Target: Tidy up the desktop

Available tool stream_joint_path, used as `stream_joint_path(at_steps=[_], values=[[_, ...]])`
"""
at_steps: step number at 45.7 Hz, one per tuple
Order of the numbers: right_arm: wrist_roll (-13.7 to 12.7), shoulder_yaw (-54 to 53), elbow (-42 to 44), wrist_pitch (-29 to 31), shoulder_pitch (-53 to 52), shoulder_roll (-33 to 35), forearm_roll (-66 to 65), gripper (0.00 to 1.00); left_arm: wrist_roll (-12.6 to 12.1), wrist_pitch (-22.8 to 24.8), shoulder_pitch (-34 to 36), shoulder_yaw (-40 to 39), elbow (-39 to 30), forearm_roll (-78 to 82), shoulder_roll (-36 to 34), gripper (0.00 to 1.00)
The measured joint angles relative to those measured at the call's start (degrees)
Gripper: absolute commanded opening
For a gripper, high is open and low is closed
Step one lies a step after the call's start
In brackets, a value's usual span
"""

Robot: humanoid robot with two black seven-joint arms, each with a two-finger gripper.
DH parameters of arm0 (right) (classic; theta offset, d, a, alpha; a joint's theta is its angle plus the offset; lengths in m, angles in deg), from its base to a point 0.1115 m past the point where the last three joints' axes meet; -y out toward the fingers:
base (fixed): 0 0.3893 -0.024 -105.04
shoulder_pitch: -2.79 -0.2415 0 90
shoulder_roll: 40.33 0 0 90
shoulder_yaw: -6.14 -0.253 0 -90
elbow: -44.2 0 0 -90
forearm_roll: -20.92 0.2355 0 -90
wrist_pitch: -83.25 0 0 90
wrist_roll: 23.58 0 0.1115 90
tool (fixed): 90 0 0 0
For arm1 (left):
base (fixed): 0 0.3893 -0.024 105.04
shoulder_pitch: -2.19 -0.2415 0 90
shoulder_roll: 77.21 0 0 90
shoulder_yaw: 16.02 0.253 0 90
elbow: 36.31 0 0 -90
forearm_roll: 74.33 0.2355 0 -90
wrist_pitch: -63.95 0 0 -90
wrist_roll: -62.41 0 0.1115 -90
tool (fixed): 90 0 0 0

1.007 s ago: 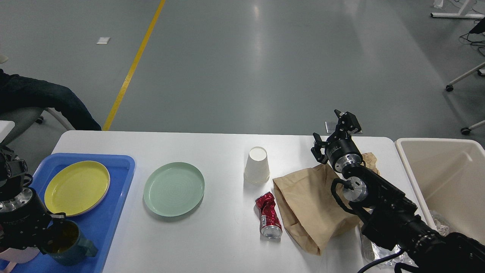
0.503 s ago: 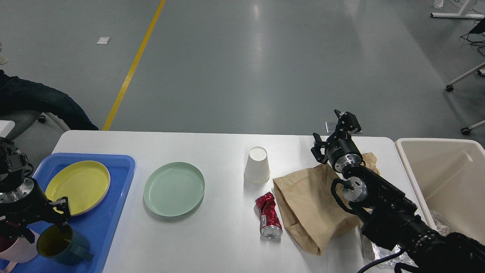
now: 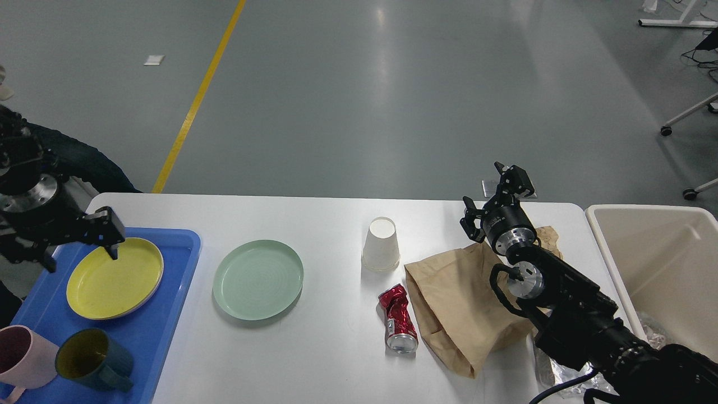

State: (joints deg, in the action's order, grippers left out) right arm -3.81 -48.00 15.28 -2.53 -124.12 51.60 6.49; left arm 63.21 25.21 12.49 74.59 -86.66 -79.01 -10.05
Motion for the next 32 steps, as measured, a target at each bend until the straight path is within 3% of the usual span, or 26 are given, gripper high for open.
stream_joint_path(at_steps=[11, 22, 32], values=[[0.00, 0.00, 0.00, 0.00, 0.00, 0.00, -0.04, 1.00, 0.08, -2.38, 4.27, -0.58, -2.05, -0.84, 7.04, 0.90], [0.00, 0.00, -0.08, 0.00, 0.00, 0.00, -0.05, 1.00, -0.98, -17.99, -6.73, -3.75, -1.06, -1.72, 15.90, 0.90], [0.00, 0.00, -0.09, 0.00, 0.00, 0.00, -0.04, 1.00, -1.43, -24.35, -16.31, -7.35, 3.65, -1.73, 19.96, 0.90]])
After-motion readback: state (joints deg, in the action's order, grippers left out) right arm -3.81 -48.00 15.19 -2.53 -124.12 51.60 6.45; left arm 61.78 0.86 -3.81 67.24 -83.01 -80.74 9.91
